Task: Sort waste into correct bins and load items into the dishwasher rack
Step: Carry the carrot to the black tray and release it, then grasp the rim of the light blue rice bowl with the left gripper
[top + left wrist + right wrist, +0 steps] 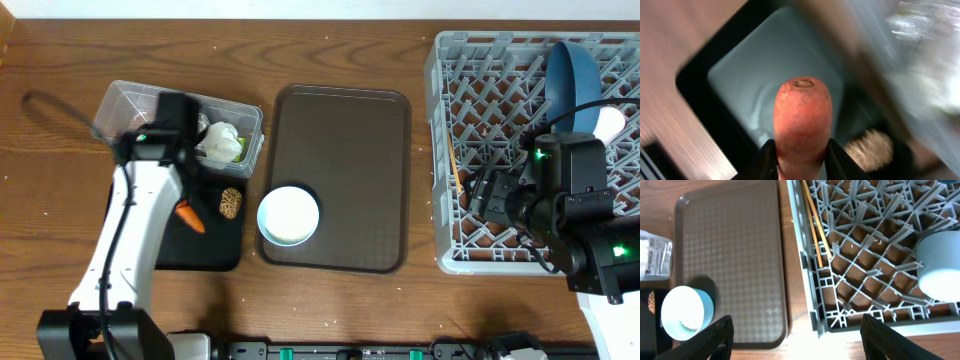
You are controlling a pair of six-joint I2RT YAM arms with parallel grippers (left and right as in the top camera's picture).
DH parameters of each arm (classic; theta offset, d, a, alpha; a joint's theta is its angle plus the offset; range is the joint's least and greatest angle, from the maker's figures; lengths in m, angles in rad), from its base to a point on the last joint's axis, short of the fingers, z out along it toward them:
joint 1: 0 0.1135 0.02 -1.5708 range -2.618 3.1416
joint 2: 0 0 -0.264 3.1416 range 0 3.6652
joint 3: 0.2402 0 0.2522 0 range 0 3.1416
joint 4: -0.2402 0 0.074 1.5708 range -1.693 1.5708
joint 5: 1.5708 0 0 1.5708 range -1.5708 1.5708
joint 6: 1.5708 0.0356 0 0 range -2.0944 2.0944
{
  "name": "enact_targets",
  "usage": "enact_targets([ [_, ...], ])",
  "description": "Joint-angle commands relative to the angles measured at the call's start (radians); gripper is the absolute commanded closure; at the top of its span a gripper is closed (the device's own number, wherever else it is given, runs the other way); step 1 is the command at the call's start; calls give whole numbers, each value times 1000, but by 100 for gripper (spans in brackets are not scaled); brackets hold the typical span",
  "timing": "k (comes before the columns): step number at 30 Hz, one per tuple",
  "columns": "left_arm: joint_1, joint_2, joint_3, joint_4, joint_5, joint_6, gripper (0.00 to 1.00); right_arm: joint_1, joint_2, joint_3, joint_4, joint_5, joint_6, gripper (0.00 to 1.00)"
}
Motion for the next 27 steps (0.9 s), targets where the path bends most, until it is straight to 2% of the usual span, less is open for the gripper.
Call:
enact_targets([
  [1,93,-3,-94,77,105,-238,73,-9,1,5,-10,6,-7,25],
  [4,141,-1,-149,169,172,-238,73,-9,1,5,-11,6,-8,25],
  [6,157,-1,-165,195,196,-238,61,-9,1,5,-10,6,-7,26],
  [8,161,-2,-165,192,203,-230,40,-9,1,5,-10,6,-7,26],
  [10,161,-13,-163,189,261,-152,27,-9,1,5,-11,6,-8,25],
  [11,161,-22,-161,189,301,-114,24,-9,1,5,-11,6,-8,25],
  [16,140,-109,-143,203,527,101,23,-9,1,5,-10,6,-7,25],
  [18,100,-151,-143,214,555,208,24,-9,1,5,-10,6,-7,25],
  [22,-63,-219,-144,196,550,440,24,-9,1,5,-6,6,-7,25],
  [25,-255,-219,-145,177,498,542,24,-10,1,5,5,7,-7,25],
  [27,-376,-196,-145,178,441,568,24,-10,1,5,15,6,-6,25],
])
